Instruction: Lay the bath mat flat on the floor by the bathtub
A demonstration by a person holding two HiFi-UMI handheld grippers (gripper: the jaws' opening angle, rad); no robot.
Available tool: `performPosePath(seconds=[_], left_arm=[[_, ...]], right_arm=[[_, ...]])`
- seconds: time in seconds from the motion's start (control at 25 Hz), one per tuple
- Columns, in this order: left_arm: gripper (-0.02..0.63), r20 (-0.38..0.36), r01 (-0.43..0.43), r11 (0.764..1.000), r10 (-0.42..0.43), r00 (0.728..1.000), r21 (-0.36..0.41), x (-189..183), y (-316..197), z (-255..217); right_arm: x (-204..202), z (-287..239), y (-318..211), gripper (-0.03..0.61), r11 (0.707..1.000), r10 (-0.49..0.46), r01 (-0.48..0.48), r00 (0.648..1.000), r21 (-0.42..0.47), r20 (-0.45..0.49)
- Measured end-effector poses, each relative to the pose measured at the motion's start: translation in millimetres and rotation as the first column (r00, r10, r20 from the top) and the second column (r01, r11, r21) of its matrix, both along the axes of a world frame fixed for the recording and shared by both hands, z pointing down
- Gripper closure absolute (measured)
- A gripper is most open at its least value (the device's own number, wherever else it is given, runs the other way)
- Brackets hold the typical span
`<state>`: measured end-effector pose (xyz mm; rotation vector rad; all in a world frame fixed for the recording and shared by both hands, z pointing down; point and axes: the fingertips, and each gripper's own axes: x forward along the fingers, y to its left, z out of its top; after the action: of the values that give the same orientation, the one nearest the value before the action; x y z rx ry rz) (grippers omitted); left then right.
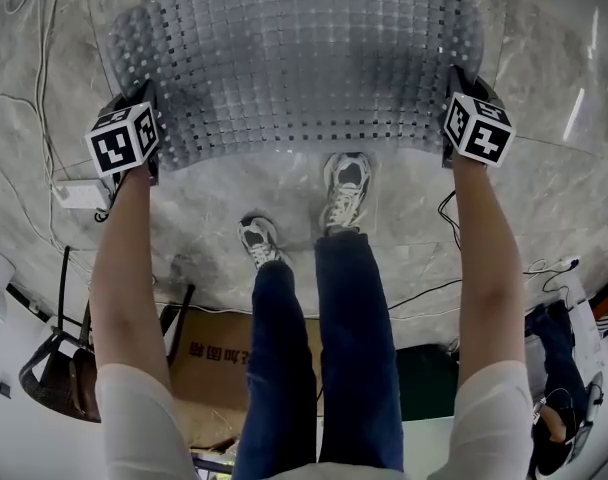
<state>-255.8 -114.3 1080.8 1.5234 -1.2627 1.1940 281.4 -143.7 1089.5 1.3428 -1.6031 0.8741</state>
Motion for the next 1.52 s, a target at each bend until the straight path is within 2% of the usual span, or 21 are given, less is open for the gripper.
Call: performPosePath(seconds=[0.2,0.36,0.44,0.6,0.64,0.68,0.72,0.76,1.12,1.52], left_arm=[[0.569,0.012,0.013,1.000,-0.013,1.000,-0.028,-3.8,-0.5,14.3],[0.568,0.005,0.033,0.999,-0.032,0.999,-0.014,-8.9,0.4,19.9],[0.544,0.012,0.049,0.999,-0.049,0.999,0.002,-12.5,-0.9,21.9],[0.446,0.014,0.104,0.994,-0.105,0.994,0.023,-27.0,1.0,25.9],[0.400,0.009,0.118,0.993,-0.118,0.993,0.017,-31.0,2.4,26.6],[0.317,0.006,0.129,0.992,-0.129,0.992,0.005,-33.6,4.2,27.4],[0.295,0.004,0.133,0.991,-0.133,0.991,-0.006,-34.4,6.2,28.2],[0.295,0.003,0.131,0.991,-0.131,0.991,-0.013,-33.2,7.8,28.9],[0.295,-0.002,0.091,0.996,-0.091,0.996,-0.014,-19.7,11.0,25.4],[0.288,-0.030,0.119,0.993,-0.118,0.993,0.021,-17.4,7.3,-16.1]], right_arm=[[4.5,9.1,1.1,0.537,1.000,0.019,-0.019,1.000,-0.019,-0.024],[8.6,15.3,2.3,0.522,0.998,0.044,-0.046,0.998,-0.039,-0.046],[11.1,17.1,2.4,0.505,0.997,0.064,-0.066,0.996,-0.039,-0.058],[16.5,17.1,3.3,0.458,0.994,0.099,-0.103,0.991,-0.037,-0.091],[19.2,16.2,3.4,0.437,0.993,0.109,-0.113,0.988,-0.037,-0.106],[23.0,14.8,3.4,0.408,0.992,0.118,-0.124,0.985,-0.037,-0.125],[27.6,12.7,3.7,0.366,0.990,0.127,-0.134,0.981,-0.039,-0.147],[32.3,10.5,4.8,0.339,0.989,0.135,-0.144,0.977,-0.043,-0.167],[36.8,1.3,12.3,0.313,0.986,0.143,-0.156,0.969,-0.053,-0.200],[2.2,-32.3,9.4,0.311,0.983,0.165,-0.171,0.982,-0.061,-0.095]])
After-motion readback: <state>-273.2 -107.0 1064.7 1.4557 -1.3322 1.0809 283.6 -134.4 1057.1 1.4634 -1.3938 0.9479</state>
